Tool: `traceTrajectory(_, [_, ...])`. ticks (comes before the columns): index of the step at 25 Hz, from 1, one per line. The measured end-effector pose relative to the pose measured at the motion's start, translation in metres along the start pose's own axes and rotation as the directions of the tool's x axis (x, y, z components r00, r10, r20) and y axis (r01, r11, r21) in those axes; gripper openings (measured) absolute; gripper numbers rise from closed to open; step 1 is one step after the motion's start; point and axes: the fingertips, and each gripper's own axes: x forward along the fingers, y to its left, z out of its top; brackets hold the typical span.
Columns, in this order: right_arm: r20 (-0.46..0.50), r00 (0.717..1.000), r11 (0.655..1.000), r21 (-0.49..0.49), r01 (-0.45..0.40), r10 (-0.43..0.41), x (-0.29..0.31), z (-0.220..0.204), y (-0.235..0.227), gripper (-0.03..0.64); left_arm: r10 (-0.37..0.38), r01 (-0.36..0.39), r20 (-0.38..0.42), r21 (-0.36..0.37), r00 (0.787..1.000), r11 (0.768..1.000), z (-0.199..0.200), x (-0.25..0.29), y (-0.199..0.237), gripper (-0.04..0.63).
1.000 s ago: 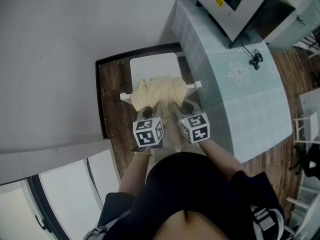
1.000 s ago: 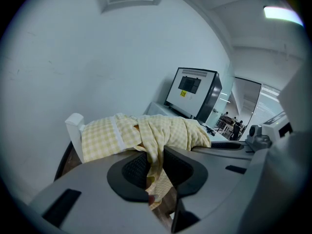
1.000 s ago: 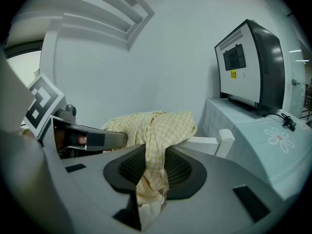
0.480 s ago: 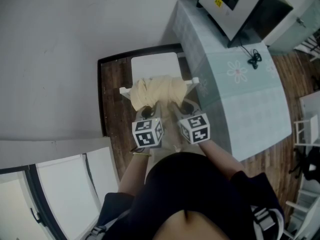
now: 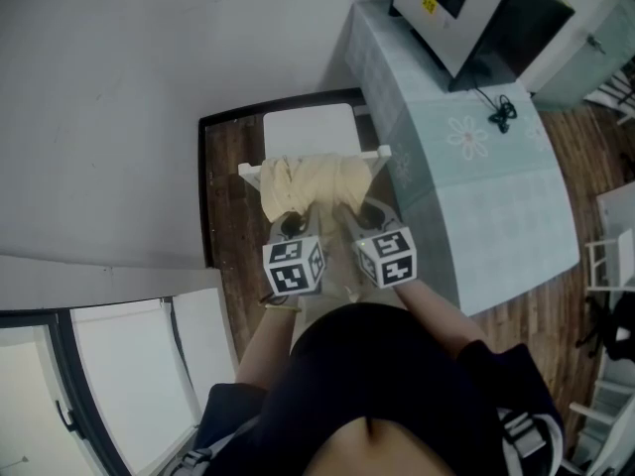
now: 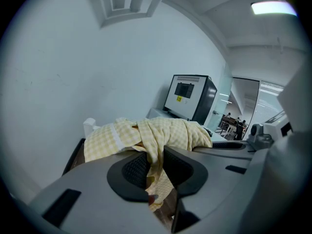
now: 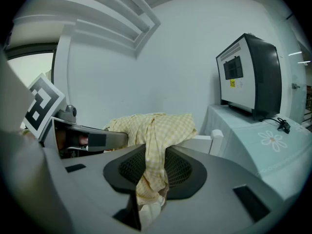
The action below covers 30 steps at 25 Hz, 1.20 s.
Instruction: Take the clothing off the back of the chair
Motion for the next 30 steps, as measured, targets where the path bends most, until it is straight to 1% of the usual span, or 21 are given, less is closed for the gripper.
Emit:
traceTrajectory(5, [0.013, 1.000, 1.000, -0.004, -0.005, 0.005, -0.011, -0.001, 0.006, 0.106, 0.008, -0.008, 0.007, -0.001, 1.000, 1.000, -0.005, -0.011, -0.005, 0.077])
traceTrajectory(12, [0.007, 1.000, 1.000, -0.011, -0.017, 0.017, -0.028, -0.010, 0.011, 0.106, 0.022, -0.022, 0.019, -0.009, 1.000, 1.000, -0.013, -0.026, -0.014, 0.077])
traceTrajectory(24, [0.003, 0.999, 0.999, -0.018, -0.039, 0.039, -0.056, -0.023, 0.013, 0.106, 0.042, -0.041, 0.015, -0.030, 0.999, 0.999, -0.033, -0.046, -0.035, 0.077])
traceTrajectory(30, [-0.001, 0.999, 0.999, -0.013, -0.047, 0.047, -0.066, -0.030, 0.017, 0.106, 0.046, -0.045, 0.011, -0.026, 0.999, 0.999, -0.040, -0.054, -0.041, 0.078])
